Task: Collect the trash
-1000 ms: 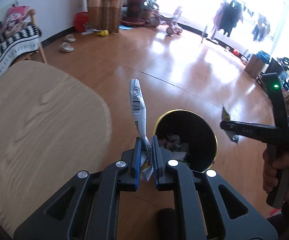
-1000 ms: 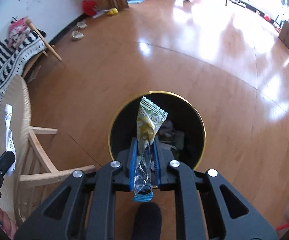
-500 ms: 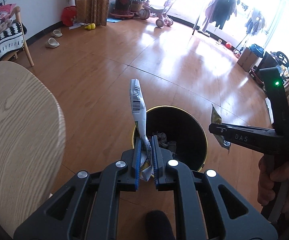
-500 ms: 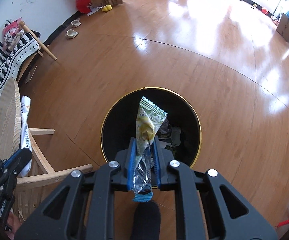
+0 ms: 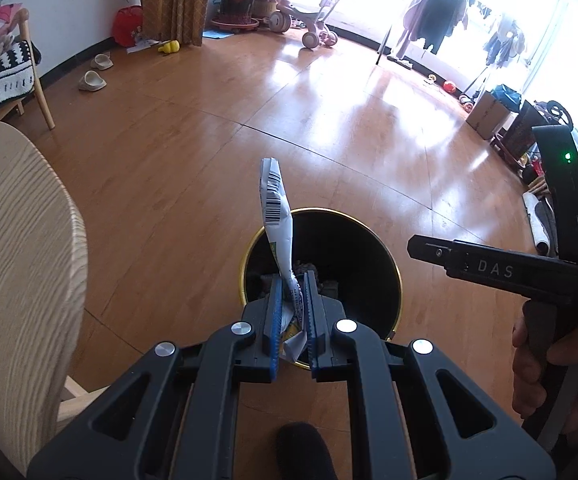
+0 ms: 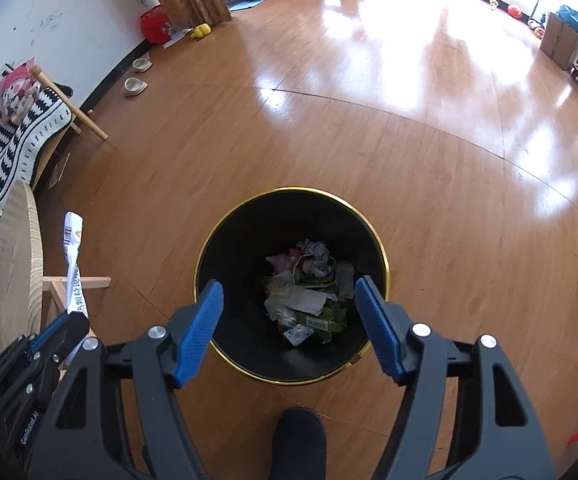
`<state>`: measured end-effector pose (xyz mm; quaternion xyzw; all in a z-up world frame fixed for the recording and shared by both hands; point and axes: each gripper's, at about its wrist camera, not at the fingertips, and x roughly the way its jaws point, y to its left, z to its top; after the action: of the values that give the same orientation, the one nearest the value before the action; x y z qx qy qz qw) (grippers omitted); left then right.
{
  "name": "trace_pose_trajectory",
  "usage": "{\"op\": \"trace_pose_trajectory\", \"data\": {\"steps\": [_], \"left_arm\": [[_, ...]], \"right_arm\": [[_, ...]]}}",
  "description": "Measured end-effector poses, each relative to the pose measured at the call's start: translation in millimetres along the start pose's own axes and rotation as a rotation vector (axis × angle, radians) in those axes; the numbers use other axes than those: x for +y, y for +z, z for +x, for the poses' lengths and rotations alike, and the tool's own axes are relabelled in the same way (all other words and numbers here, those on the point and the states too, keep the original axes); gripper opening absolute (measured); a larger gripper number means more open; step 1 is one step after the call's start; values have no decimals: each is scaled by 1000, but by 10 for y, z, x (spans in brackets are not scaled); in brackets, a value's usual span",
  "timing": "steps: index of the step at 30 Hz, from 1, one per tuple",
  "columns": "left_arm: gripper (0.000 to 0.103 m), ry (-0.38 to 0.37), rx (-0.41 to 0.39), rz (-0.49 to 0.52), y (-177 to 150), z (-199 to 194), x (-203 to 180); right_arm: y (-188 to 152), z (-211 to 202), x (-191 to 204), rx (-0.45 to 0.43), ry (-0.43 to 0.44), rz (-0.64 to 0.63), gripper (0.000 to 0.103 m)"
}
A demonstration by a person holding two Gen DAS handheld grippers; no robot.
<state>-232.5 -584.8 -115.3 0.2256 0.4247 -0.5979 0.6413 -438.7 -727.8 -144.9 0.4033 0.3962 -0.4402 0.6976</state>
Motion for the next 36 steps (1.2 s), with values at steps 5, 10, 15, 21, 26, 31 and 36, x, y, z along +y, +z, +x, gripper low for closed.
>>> {"op": "trace_pose_trajectory", "data": {"steps": [5,10,15,21,26,31,36], "left_arm": [[10,-46,11,-2,9,69,-30],[10,-94,9,16,28,140,-112],[18,-117,3,26,73,207,-193],[61,-121,-16,19,93,225,-168],[75,-91,-34,3,99,103,-71],[89,16,-68,-42,97,-284,206],[96,214,-95,-128,-31,-900,762]], "right_arm": [[14,-65,-96,-25,-16,35,67],[29,-134,-195,-53,-31,82,68],[39,-205,-296,-83,-40,121,72],[49,-232,-329,-98,-36,144,75],[61,-254,-202,-97,-16,111,75],[62,-375,220,-129,12,12,83],[-27,-524,868,-157,53,-145,89]]}}
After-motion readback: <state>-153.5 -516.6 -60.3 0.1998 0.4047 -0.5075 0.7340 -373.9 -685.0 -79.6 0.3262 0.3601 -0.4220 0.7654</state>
